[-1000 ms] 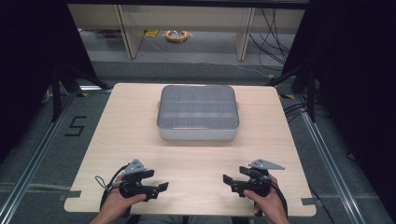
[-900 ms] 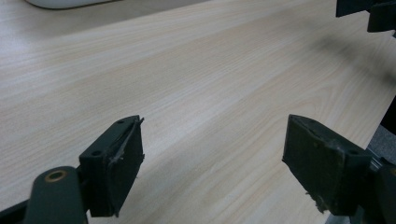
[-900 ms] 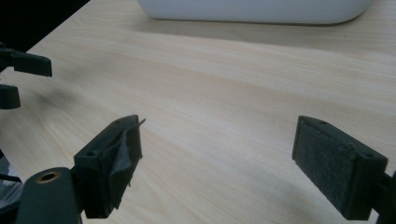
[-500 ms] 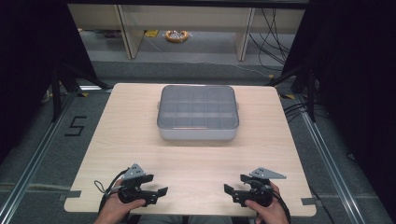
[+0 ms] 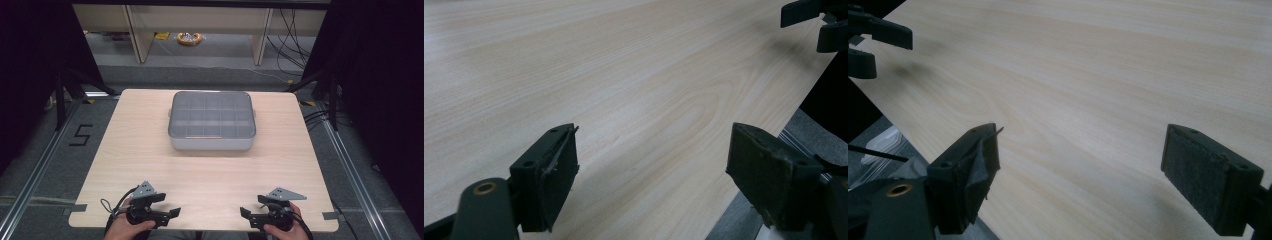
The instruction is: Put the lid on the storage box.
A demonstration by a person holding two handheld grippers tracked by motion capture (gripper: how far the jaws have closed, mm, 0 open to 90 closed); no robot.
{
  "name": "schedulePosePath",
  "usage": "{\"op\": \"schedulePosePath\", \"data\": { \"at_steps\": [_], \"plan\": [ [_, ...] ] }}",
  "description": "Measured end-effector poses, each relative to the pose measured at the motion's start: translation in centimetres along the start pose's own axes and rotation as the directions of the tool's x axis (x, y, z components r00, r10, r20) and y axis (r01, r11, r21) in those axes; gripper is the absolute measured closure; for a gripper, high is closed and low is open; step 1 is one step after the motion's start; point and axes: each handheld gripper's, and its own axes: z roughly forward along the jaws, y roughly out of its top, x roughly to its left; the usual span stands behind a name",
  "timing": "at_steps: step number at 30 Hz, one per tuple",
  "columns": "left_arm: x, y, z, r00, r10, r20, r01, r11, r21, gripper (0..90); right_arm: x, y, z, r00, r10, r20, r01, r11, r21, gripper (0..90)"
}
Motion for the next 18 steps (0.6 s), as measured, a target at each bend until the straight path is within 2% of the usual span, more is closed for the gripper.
{"op": "schedulePosePath", "data": {
  "at_steps": [1,3,5,9,10,18],
  "plan": [
    [-0.07,-0.04,0.09,0.9999,-0.013,-0.003,0.013,0.9999,-0.007,19.9,-0.10,-0.04,0.09,0.9999,-0.011,-0.009,0.011,1.000,0.001,16.8],
    [0.10,-0.04,0.11,1.0000,0.000,-0.006,0.000,1.0000,0.006,20.0,-0.11,-0.16,0.12,0.9994,-0.031,0.013,0.031,0.999,0.012,17.0],
    [0.07,-0.06,0.23,0.9999,-0.015,-0.007,0.015,0.9999,0.002,20.1,-0.21,-0.24,0.39,0.9988,-0.042,0.025,0.042,0.999,0.020,17.0],
    [0.04,-0.08,0.28,0.9999,-0.010,-0.001,0.010,0.9999,0.001,20.1,-0.17,-0.18,0.28,0.9993,-0.033,0.018,0.033,0.999,0.018,17.0],
    [0.05,-0.06,0.28,0.9999,-0.011,-0.002,0.011,0.9999,0.002,20.1,-0.13,-0.18,0.25,0.9997,-0.024,0.003,0.024,0.999,0.022,17.0],
    [0.21,-0.01,0.22,0.9999,-0.013,-0.003,0.013,0.9999,0.007,20.2,-0.19,-0.17,0.27,0.9995,-0.030,0.009,0.030,0.999,0.020,17.0]
  ]
}}
